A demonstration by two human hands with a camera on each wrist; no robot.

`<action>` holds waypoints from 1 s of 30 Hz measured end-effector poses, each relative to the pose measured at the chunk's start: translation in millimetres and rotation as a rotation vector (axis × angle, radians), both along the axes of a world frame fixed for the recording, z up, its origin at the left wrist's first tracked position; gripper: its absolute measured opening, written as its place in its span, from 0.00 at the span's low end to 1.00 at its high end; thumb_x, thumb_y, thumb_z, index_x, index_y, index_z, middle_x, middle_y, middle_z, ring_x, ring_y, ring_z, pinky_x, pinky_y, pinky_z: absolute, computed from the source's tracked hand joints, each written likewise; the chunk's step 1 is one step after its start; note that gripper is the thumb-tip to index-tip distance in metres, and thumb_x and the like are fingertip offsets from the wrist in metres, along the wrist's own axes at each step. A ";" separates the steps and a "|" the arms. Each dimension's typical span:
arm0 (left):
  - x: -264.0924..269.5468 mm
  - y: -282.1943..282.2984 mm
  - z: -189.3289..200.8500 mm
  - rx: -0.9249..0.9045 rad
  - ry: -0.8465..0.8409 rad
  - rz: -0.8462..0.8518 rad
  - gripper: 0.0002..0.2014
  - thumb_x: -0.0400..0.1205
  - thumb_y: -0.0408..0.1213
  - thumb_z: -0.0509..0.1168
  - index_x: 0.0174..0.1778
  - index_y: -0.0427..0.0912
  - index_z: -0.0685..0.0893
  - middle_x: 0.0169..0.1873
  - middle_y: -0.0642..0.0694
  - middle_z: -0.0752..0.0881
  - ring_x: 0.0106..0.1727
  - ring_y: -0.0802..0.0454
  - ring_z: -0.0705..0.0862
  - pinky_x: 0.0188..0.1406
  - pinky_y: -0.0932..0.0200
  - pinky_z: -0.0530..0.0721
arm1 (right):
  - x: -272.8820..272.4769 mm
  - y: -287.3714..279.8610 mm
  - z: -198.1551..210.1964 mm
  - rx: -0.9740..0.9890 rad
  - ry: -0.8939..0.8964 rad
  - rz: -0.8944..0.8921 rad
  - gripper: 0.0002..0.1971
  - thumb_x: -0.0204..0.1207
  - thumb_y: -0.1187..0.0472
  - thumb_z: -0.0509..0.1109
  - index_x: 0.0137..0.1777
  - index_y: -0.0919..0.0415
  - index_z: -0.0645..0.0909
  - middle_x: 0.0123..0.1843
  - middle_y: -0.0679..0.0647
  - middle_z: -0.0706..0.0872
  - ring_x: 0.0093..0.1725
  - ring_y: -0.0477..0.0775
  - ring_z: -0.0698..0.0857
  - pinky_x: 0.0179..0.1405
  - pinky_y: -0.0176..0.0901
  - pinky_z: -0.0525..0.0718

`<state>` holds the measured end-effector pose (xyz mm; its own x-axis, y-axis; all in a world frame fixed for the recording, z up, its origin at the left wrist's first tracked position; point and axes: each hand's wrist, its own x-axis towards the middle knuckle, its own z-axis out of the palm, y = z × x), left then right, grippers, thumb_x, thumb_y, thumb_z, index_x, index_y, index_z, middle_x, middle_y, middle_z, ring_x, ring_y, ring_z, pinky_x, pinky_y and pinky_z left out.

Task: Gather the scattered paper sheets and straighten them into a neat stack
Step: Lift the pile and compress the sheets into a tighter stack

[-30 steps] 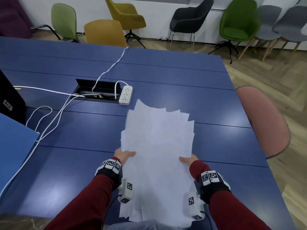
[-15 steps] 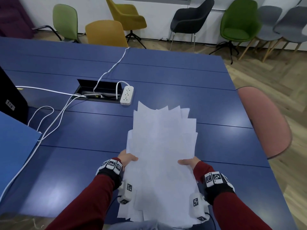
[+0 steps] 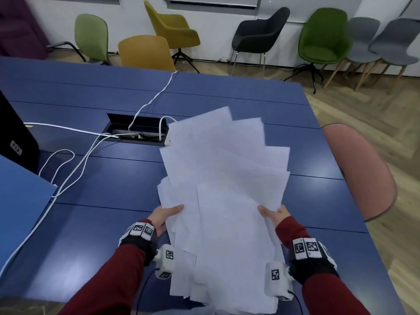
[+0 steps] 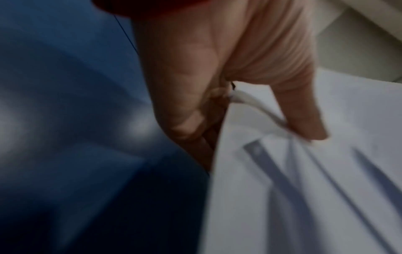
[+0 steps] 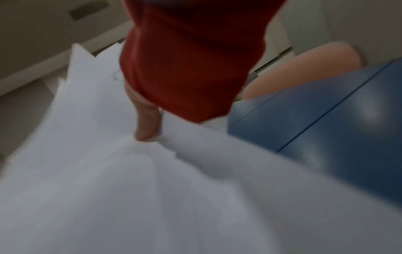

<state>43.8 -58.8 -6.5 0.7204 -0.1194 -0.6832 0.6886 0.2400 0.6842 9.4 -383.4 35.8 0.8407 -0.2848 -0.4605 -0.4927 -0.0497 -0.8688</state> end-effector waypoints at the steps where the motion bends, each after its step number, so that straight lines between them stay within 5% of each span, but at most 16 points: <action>1: 0.4 2.0 5.3 -0.060 -0.017 -0.010 0.18 0.74 0.28 0.71 0.61 0.34 0.83 0.53 0.36 0.90 0.46 0.42 0.91 0.42 0.50 0.90 | -1.1 -4.5 -1.4 0.031 0.019 0.026 0.27 0.73 0.62 0.74 0.69 0.68 0.69 0.59 0.57 0.81 0.56 0.58 0.83 0.55 0.43 0.79; 3: 3.5 2.1 15.9 -0.117 -0.061 -0.053 0.20 0.70 0.30 0.72 0.59 0.37 0.84 0.50 0.39 0.92 0.44 0.44 0.92 0.38 0.52 0.90 | -4.0 -6.4 -10.8 0.178 0.018 0.122 0.35 0.57 0.54 0.84 0.62 0.64 0.76 0.57 0.58 0.87 0.47 0.51 0.87 0.45 0.38 0.85; 5: 7.6 -5.7 22.4 -0.119 -0.078 -0.095 0.20 0.70 0.29 0.71 0.59 0.37 0.84 0.45 0.41 0.93 0.42 0.45 0.92 0.37 0.53 0.90 | -5.6 -0.7 -26.0 0.256 0.059 0.138 0.48 0.38 0.45 0.89 0.61 0.64 0.81 0.55 0.56 0.90 0.48 0.53 0.89 0.54 0.48 0.86; 10: 2.6 -30.6 -3.0 0.171 -0.012 -0.189 0.25 0.71 0.26 0.74 0.65 0.31 0.81 0.51 0.37 0.88 0.52 0.38 0.87 0.58 0.43 0.85 | -6.0 23.0 -68.2 -0.043 0.234 0.088 0.29 0.69 0.63 0.77 0.68 0.73 0.74 0.62 0.62 0.83 0.62 0.62 0.83 0.66 0.49 0.77; 13: -6.1 -26.6 -27.9 0.415 0.078 -0.097 0.27 0.65 0.27 0.78 0.60 0.27 0.82 0.53 0.36 0.88 0.54 0.37 0.87 0.60 0.45 0.84 | -9.8 28.0 -73.6 -0.142 0.278 0.138 0.25 0.73 0.71 0.71 0.69 0.76 0.71 0.68 0.67 0.80 0.67 0.65 0.80 0.66 0.48 0.75; 16: -1.7 -26.1 -29.3 0.485 0.044 -0.057 0.25 0.66 0.22 0.76 0.60 0.25 0.82 0.58 0.31 0.87 0.57 0.36 0.87 0.62 0.44 0.83 | -8.9 23.7 -59.2 -0.143 0.180 0.130 0.21 0.74 0.75 0.68 0.67 0.78 0.74 0.66 0.71 0.81 0.58 0.58 0.82 0.59 0.43 0.76; 21: 37.3 -45.7 57.7 0.355 -0.330 0.114 0.23 0.69 0.20 0.74 0.61 0.25 0.81 0.59 0.30 0.85 0.54 0.41 0.86 0.59 0.48 0.82 | 20.1 14.4 17.3 -0.067 -0.145 -0.054 0.19 0.73 0.73 0.70 0.64 0.76 0.76 0.59 0.66 0.85 0.50 0.49 0.83 0.47 0.37 0.81; 24: 57.2 -49.4 120.0 0.182 -0.578 0.106 0.17 0.69 0.24 0.75 0.53 0.38 0.85 0.48 0.45 0.91 0.48 0.49 0.90 0.57 0.49 0.86 | 39.5 2.7 76.8 0.063 -0.373 -0.103 0.15 0.71 0.78 0.70 0.57 0.68 0.79 0.43 0.49 0.87 0.34 0.29 0.86 0.39 0.25 0.82; 26: 60.9 -45.5 145.2 0.107 -0.679 0.055 0.18 0.68 0.25 0.76 0.52 0.43 0.84 0.42 0.54 0.93 0.46 0.57 0.91 0.51 0.57 0.88 | 44.6 -3.1 97.1 0.119 -0.427 -0.098 0.13 0.71 0.77 0.71 0.56 0.72 0.81 0.37 0.43 0.90 0.35 0.31 0.88 0.41 0.26 0.84; 28: 60.6 -40.0 152.9 0.099 -0.709 0.001 0.22 0.65 0.23 0.77 0.53 0.43 0.83 0.40 0.55 0.93 0.44 0.62 0.90 0.47 0.64 0.87 | 47.7 -7.9 92.5 0.143 -0.422 -0.088 0.19 0.71 0.70 0.74 0.62 0.75 0.80 0.46 0.51 0.91 0.47 0.46 0.89 0.56 0.40 0.86; 30: 57.7 -36.9 145.3 0.172 -0.677 -0.071 0.22 0.65 0.21 0.76 0.53 0.41 0.83 0.41 0.54 0.92 0.44 0.62 0.90 0.51 0.61 0.85 | 47.4 -6.6 78.4 0.129 -0.350 -0.111 0.26 0.68 0.62 0.77 0.65 0.72 0.79 0.57 0.59 0.87 0.49 0.46 0.87 0.55 0.34 0.85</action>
